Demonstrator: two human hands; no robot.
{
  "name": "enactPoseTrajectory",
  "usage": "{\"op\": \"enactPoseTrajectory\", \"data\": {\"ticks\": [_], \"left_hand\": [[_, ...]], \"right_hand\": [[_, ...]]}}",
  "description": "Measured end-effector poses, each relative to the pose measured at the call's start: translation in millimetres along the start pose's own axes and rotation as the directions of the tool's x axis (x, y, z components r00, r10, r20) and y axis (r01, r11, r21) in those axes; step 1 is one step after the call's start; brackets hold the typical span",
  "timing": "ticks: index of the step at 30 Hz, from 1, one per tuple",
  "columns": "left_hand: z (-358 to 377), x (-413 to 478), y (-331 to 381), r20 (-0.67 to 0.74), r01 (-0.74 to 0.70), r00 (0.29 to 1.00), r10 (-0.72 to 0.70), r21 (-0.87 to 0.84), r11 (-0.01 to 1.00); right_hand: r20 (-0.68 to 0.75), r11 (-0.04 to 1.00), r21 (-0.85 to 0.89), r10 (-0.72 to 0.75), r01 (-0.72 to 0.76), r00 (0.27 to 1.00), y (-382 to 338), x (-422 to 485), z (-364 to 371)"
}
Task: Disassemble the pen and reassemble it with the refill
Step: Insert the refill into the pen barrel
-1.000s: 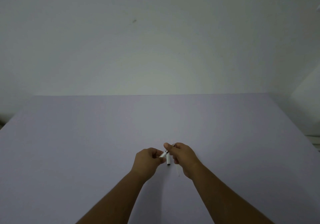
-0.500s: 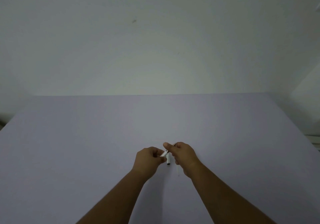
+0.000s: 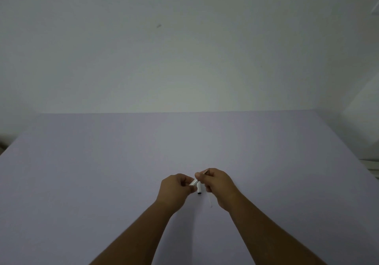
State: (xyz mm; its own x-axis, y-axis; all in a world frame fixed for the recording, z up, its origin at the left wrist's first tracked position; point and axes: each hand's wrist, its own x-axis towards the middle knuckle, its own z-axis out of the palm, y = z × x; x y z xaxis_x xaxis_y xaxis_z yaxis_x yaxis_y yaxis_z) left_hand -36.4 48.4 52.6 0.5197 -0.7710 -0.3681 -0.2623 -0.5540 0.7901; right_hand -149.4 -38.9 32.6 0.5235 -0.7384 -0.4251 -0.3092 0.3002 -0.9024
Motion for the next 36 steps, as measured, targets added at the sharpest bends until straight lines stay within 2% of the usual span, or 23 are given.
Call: {"op": "enactPoseTrajectory", "data": {"ticks": [2, 6, 10, 15, 19, 24, 29, 32, 36], "left_hand": [[1, -1, 0, 0.002, -0.007, 1.0, 0.007, 0.002, 1.0], [0, 0, 1, -0.007, -0.007, 1.0, 0.007, -0.008, 1.0], [1, 0, 2, -0.01, -0.003, 1.0, 0.003, -0.008, 1.0], [-1, 1, 2, -0.014, -0.001, 1.0, 0.001, -0.019, 1.0], [1, 2, 3, -0.009, -0.003, 1.0, 0.003, -0.014, 1.0], [0, 3, 4, -0.019, -0.001, 1.0, 0.001, -0.01, 1.0], [2, 3, 4, -0.011, -0.012, 1.0, 0.013, 0.005, 1.0], [1, 4, 5, -0.018, -0.007, 1.0, 0.007, -0.007, 1.0], [3, 5, 5, -0.032, -0.033, 0.999, 0.035, 0.047, 0.998]], "right_hand": [[-0.037, 0.998, -0.059, 0.03, -0.032, 0.999, -1, -1, 1], [0.045, 0.998, 0.066, -0.016, 0.013, 0.999, -1, -2, -1], [-0.05, 0.995, -0.091, 0.026, -0.031, 0.998, -3, 0, 1], [0.02, 0.999, 0.041, -0.002, 0.002, 1.0, -6, -1, -1], [-0.08, 0.997, -0.067, 0.02, -0.025, 0.997, -4, 2, 1], [-0.003, 0.998, 0.043, -0.05, 0.05, 0.999, -6, 0, -2], [-0.038, 0.999, -0.033, -0.003, 0.001, 0.999, -11, 0, 0], [-0.003, 1.0, 0.01, -0.009, 0.01, 1.0, -9, 1, -2], [-0.068, 0.999, 0.035, -0.008, 0.011, 0.998, -11, 1, 0]]}}
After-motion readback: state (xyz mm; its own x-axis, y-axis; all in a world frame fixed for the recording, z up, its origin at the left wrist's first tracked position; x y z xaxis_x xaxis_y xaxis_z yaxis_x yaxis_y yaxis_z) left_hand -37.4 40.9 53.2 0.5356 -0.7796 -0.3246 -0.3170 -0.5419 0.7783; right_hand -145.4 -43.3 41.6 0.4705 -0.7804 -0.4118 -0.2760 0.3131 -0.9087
